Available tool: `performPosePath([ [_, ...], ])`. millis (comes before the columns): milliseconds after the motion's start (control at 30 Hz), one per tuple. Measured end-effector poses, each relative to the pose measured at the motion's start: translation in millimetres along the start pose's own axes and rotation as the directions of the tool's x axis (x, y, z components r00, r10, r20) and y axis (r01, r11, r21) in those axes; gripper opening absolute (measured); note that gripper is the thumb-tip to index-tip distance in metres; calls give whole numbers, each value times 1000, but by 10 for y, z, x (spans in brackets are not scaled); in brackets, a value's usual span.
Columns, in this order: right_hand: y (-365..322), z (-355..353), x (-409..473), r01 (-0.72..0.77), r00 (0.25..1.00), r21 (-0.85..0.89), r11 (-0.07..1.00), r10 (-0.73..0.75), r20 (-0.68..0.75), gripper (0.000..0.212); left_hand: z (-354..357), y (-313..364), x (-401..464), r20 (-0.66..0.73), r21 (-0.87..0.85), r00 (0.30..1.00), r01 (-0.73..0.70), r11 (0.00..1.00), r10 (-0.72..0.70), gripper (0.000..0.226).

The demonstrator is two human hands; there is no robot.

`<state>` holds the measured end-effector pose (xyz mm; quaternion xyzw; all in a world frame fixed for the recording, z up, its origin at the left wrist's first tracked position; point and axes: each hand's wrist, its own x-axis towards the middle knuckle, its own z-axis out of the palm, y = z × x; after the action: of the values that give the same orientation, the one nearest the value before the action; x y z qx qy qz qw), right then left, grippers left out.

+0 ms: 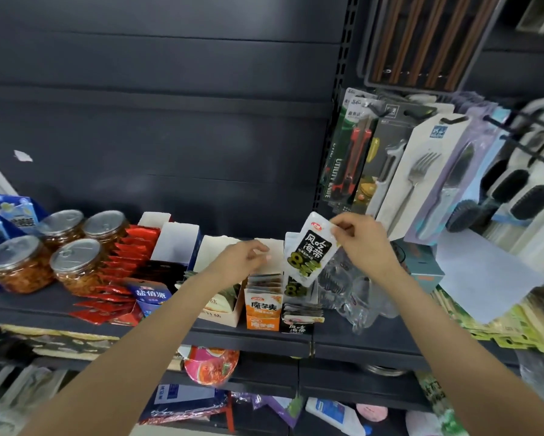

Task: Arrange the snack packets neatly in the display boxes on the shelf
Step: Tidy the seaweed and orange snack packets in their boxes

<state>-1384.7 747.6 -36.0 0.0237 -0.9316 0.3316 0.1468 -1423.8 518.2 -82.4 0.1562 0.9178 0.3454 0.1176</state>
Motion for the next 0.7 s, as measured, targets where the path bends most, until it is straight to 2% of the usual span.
performPosePath([
  [100,-50,-161,91,9,996,151,988,5,-88,16,-68,188,37,3,-297,996,87,951,-90,31],
  [233,-51,-207,82,-57,984,428,902,125,-130,18,-124,380,37,89,-654,967,237,719,-239,36],
  [300,-38,-189,56,-102,975,555,825,194,-109,22,-155,396,47,74,-769,963,221,600,-259,37],
  [367,-20,-171,16,-98,973,578,810,200,-115,23,-206,385,39,53,-831,960,195,521,-276,33],
  [467,39,-147,-15,-58,979,421,905,134,-154,15,-261,354,9,27,-840,964,165,517,-263,21],
  [533,60,-109,-20,-85,979,459,884,161,-129,18,-280,335,-24,-12,-843,974,112,527,-226,15],
  [633,15,-61,-25,-230,950,718,657,312,18,25,-311,332,-98,-89,-833,983,13,553,-157,21],
  [700,-5,-41,-51,-278,934,795,540,345,93,24,-321,330,-155,-129,-758,986,-28,652,-108,36],
])
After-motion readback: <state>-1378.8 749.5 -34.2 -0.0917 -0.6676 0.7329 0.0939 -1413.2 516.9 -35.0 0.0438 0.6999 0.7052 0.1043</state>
